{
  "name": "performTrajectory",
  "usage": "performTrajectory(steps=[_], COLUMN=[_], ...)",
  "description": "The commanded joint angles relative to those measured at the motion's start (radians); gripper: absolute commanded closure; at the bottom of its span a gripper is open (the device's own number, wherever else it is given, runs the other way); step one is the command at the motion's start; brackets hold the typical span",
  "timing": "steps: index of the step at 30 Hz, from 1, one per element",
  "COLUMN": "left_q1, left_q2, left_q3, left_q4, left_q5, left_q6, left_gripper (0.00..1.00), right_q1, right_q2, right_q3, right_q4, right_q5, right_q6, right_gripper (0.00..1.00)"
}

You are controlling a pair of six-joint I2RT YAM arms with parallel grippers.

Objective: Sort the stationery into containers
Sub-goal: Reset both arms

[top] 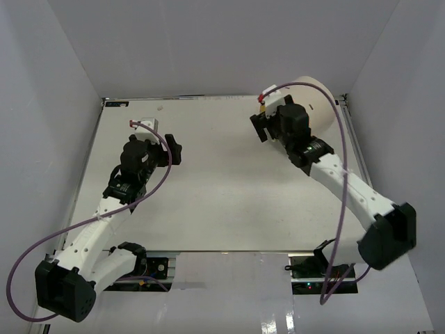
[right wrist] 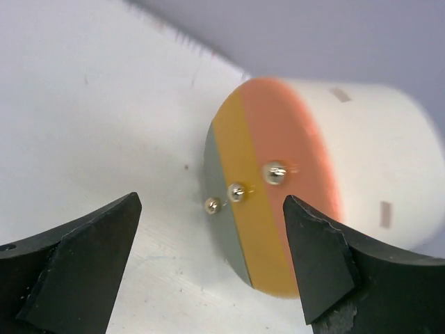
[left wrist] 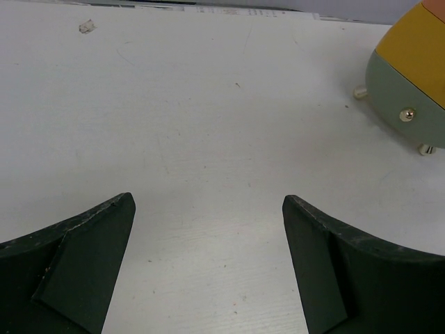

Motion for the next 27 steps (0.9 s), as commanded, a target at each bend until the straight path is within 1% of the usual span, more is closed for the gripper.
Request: performTrajectory(steps=[1, 2, 3, 5, 6, 8, 9, 11, 12, 15, 17, 18, 23, 27], left_q1=[0.004, 0.004, 0.004, 0.006, 0.006, 0.006, 0.006, 0.006, 0.004, 0.006, 0.006, 0.006, 0.006, 0.006], left_q2=[-0.08, -0.095, -0.11, -0.159, -0.173, -0.216, -0.228, -0.261, -0.27, -0.31, -0.334, -0.36, -0.42, -0.454], left_q3=[0.076, 0.114, 0.134, 0.171, 0.206, 0.243, 0.275, 0.309, 0.325, 0.374, 0.383, 0.382, 0.342, 0.303], left_q4=[-0.063, -0.107, -0.126, -0.187, -0.203, -0.247, -0.258, -0.296, -0.308, -0.364, -0.399, -0.411, -0.485, -0.514], left_q5=[-0.021, -0.029, -0.042, -0.094, -0.108, -0.141, -0.144, -0.153, -0.161, -0.181, -0.185, -0.187, -0.182, -0.193], left_q6=[0.011, 0.018, 0.028, 0.051, 0.058, 0.074, 0.08, 0.094, 0.1, 0.108, 0.108, 0.103, 0.077, 0.048], left_gripper=[0.02, 0.02, 0.02, 0.02, 0.02, 0.02, 0.02, 0.02, 0.02, 0.02, 0.02, 0.02, 0.02, 0.02], right_q1=[0.001, 0.0, 0.001, 0.0, 0.001, 0.001, 0.001, 0.001, 0.001, 0.001, 0.0, 0.001, 0.0, 0.001], right_q2=[-0.207, -0.256, -0.357, -0.457, -0.553, -0.638, -0.711, -0.781, -0.849, -0.974, -1.023, -1.065, -1.171, -1.209], right_q3=[-0.046, -0.077, -0.091, -0.134, -0.147, -0.172, -0.193, -0.218, -0.255, -0.304, -0.342, -0.355, -0.422, -0.464], right_q4=[0.033, 0.033, 0.031, 0.042, 0.044, 0.044, 0.036, 0.022, 0.021, 0.005, -0.01, -0.015, -0.032, -0.021], right_q5=[-0.012, -0.002, 0.021, 0.044, 0.072, 0.104, 0.144, 0.169, 0.181, 0.201, 0.21, 0.209, 0.207, 0.204], right_q6=[0.087, 0.096, 0.119, 0.139, 0.153, 0.151, 0.147, 0.143, 0.14, 0.145, 0.143, 0.14, 0.113, 0.113], right_gripper=[0.1, 0.1, 0.1, 0.09, 0.07, 0.05, 0.04, 0.03, 0.02, 0.07, 0.09, 0.09, 0.1, 0.1])
